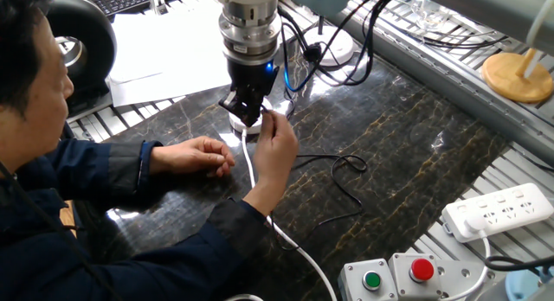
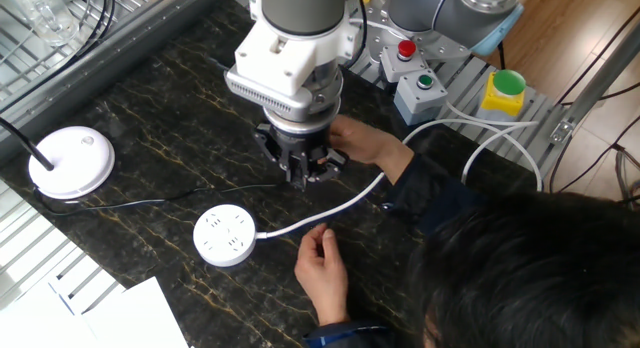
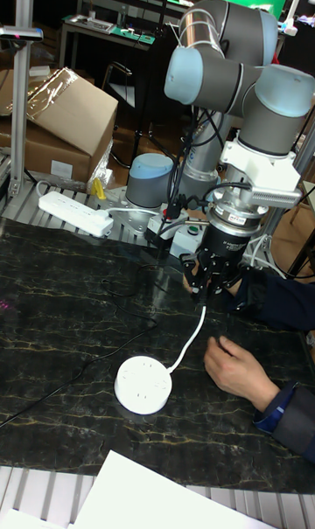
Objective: Plug in the power cord of the desk lamp, turn on the socket, and light up the desk lamp
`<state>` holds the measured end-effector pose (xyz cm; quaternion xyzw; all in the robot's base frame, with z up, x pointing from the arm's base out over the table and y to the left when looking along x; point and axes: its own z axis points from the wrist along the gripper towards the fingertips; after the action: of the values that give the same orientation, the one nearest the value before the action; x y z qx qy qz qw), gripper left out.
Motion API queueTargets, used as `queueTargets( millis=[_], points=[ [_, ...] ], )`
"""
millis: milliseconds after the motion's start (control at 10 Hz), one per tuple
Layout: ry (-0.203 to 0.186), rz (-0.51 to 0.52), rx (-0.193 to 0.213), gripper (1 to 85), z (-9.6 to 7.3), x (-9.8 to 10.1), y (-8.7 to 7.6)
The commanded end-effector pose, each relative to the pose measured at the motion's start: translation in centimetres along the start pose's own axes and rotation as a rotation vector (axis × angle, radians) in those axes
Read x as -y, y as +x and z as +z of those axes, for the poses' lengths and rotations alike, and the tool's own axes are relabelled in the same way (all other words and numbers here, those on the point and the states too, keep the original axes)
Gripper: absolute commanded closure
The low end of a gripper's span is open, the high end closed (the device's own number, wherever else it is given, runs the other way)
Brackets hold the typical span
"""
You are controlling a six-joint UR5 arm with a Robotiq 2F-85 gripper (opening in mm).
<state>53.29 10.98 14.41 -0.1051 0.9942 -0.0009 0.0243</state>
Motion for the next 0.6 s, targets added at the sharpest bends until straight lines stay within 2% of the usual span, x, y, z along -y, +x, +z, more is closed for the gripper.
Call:
queueTargets(
  millis=[0, 200, 400, 500],
  points=[
    [0.025, -0.037, -0.001, 84.7, 0.4, 1.0, -1.3],
    [0.054, -0.061, 0.015, 84.7, 1.1, 2.2, -2.0],
    [0.052, -0.043, -0.003, 84.7, 0.8, 1.8, -1.7],
    [0.081, -0.025, -0.006, 84.7, 0.7, 2.6, -1.6]
  ],
)
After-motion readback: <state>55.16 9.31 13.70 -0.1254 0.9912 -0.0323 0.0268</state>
